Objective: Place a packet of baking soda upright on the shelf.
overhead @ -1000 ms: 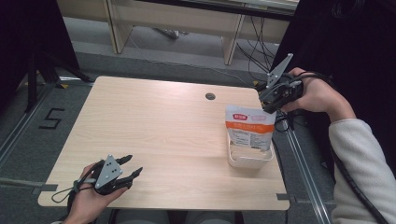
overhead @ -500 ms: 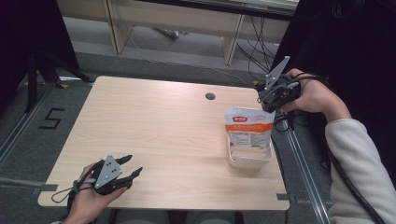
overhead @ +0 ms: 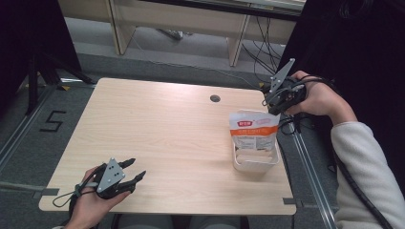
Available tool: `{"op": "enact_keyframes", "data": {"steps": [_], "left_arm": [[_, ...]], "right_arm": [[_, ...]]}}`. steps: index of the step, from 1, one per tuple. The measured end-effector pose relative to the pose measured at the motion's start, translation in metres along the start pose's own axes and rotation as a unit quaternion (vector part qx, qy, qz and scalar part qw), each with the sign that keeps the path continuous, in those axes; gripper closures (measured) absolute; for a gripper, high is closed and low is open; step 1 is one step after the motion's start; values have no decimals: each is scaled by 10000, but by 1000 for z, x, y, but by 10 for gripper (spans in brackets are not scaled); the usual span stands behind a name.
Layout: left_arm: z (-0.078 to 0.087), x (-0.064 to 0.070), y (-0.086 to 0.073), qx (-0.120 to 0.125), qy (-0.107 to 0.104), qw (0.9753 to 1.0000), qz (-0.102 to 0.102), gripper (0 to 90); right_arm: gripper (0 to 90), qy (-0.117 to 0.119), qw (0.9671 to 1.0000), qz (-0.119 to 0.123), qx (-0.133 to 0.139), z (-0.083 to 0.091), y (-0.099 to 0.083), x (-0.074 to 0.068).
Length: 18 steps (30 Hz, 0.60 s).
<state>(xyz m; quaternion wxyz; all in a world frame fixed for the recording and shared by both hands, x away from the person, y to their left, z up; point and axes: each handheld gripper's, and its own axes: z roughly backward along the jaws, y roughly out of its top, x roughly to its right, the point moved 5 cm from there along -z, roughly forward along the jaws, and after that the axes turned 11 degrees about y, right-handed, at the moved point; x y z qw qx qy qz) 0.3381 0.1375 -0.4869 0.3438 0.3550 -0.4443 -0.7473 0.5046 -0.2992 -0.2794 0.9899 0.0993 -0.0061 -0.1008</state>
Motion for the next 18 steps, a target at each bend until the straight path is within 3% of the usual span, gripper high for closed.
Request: {"op": "enact_keyframes", "data": {"steps": [2,4,7,11,18], "left_arm": [[0,0,0,-5,-8,10000,2,446],[0,0,0,-14,-4,10000,-10,447],[0,1,1,-21,-29,10000,16,466],[0,5,1,-14,-95,10000,-17,466],[-1,3,0,10,-67,10000,34,454]], "right_arm": [[900,-23,10000,-56,40,1,0,0],[900,-56,9994,-56,345,12,4,-2],[900,-155,9993,-59,349,21,6,-3],[900,-133,9994,-47,309,15,4,-3],[900,-122,9984,-107,549,1,0,-2]]}}
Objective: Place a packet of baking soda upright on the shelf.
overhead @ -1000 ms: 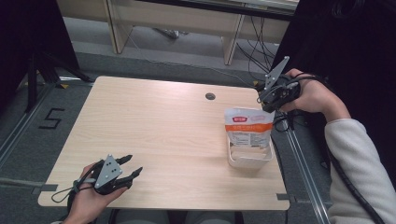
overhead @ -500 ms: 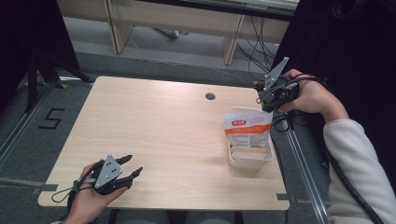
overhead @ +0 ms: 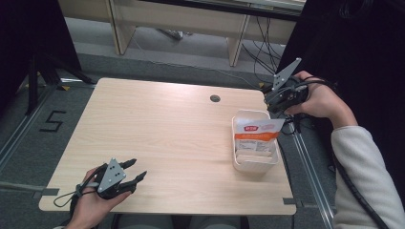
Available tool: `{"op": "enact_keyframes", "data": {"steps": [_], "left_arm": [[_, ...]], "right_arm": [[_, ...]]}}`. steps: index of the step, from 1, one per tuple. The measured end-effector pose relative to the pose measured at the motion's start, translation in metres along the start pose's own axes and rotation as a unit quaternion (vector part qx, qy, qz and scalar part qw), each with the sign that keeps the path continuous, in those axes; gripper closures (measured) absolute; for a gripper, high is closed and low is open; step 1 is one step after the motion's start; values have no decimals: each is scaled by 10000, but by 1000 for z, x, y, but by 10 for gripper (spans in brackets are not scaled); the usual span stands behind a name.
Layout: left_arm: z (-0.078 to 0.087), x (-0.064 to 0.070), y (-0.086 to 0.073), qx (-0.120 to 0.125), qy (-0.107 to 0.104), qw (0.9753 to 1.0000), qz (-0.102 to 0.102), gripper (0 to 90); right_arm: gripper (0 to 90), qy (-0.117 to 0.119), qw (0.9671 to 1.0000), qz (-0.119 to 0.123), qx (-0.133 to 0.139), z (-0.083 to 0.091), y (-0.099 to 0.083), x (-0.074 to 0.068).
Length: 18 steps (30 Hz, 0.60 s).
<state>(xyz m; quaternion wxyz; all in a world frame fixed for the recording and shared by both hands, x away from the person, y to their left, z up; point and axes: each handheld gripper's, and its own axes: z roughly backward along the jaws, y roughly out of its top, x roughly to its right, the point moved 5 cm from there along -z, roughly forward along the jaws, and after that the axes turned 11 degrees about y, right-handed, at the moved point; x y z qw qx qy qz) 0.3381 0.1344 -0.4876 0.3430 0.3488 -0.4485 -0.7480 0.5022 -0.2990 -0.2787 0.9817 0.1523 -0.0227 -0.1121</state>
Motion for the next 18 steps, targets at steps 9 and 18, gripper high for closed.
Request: {"op": "enact_keyframes", "data": {"steps": [9,18], "left_arm": [[0,0,0,-14,11,10000,-1,442],[0,-3,-2,-109,104,9998,-86,405]], "right_arm": [[775,-132,9976,-408,553,-12,2,-13],[583,-773,9782,-757,1772,-40,11,-40]]}}
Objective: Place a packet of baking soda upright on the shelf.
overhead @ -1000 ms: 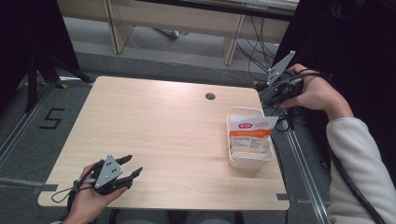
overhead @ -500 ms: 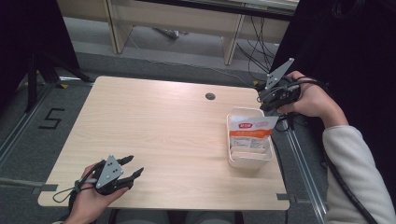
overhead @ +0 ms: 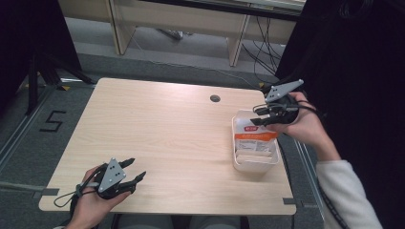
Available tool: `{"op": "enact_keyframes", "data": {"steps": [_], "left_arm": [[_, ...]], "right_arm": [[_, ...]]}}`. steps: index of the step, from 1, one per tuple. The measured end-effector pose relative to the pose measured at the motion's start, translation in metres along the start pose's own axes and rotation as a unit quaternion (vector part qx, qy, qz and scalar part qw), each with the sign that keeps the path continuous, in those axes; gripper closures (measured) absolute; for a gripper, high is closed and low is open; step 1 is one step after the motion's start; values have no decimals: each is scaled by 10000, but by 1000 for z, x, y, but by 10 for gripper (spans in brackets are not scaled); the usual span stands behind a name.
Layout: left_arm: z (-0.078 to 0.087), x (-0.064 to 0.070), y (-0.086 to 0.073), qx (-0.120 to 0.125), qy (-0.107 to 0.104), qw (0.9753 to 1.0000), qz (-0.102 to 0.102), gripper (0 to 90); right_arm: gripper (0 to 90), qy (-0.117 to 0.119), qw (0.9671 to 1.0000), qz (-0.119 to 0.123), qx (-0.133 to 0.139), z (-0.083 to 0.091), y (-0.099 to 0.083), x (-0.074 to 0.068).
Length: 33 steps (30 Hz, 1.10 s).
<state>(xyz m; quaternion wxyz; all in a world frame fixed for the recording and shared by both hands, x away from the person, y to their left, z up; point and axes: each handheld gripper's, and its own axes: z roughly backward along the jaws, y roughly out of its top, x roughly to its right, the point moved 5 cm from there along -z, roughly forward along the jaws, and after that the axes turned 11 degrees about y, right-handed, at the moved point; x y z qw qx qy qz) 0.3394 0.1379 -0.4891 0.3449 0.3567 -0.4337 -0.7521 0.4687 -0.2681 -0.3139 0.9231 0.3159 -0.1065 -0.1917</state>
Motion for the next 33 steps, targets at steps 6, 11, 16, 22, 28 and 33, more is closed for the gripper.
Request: {"op": "enact_keyframes", "data": {"steps": [6,11,16,22,28,33], "left_arm": [[0,0,-1,-71,26,10000,25,374],[-2,-1,-1,-43,-5,10000,-32,360],[-2,-2,-1,-115,-9,9999,25,348],[-2,-2,-3,-187,-19,9998,52,335],[-4,-2,-4,-208,-45,9997,83,329],[-4,-2,-3,-196,-96,9997,138,312]], "right_arm": [[506,-500,9984,-83,254,-22,-11,-24],[494,-424,9982,-147,388,-34,-21,-36],[497,-368,9954,-456,763,-47,-30,-46],[479,-234,9939,-538,930,-65,-38,-63],[482,-42,9949,-531,857,-91,-49,-83],[500,80,9959,-458,771,-112,-61,-95]]}}
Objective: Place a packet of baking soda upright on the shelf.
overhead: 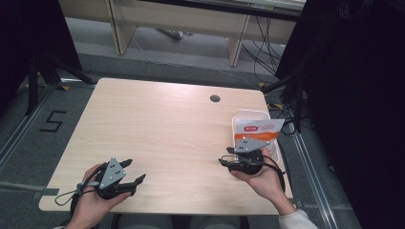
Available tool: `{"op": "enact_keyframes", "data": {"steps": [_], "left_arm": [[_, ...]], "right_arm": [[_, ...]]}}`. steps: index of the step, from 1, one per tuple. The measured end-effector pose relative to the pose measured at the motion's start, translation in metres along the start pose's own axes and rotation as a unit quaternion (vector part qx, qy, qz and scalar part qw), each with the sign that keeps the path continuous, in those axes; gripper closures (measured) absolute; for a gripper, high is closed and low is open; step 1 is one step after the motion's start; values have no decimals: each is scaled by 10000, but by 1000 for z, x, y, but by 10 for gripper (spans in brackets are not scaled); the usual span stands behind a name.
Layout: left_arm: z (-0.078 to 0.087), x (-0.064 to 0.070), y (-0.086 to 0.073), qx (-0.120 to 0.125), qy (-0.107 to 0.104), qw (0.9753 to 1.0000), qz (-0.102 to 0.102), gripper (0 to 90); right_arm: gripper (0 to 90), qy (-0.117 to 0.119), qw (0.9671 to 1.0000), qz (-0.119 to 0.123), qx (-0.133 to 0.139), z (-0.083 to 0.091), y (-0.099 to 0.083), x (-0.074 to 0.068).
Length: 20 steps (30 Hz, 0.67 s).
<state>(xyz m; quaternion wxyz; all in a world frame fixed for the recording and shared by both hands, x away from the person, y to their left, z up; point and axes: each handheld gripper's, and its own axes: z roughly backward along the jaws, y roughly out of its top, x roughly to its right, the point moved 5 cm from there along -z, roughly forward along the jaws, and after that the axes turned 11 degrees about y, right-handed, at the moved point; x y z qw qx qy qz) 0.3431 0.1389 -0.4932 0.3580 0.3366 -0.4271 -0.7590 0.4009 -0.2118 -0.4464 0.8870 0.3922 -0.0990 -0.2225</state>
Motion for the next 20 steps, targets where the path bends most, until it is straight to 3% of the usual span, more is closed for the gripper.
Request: {"op": "enact_keyframes", "data": {"steps": [4,10,12,17,20], "left_arm": [[0,1,1,11,-24,10000,8,306],[0,0,0,25,-5,10000,28,294],[-1,1,0,36,-41,9999,99,293],[0,1,-1,-48,-48,9999,99,293],[-1,1,-2,-91,-71,9999,123,293]], "right_arm": [[513,182,9998,-34,-84,-12,-11,-10],[527,198,9996,75,-193,-26,-26,-20],[528,352,9987,120,-342,-28,-30,-23],[528,380,9983,96,-437,-37,-42,-30],[530,470,9976,-42,-496,-37,-47,-33]]}}
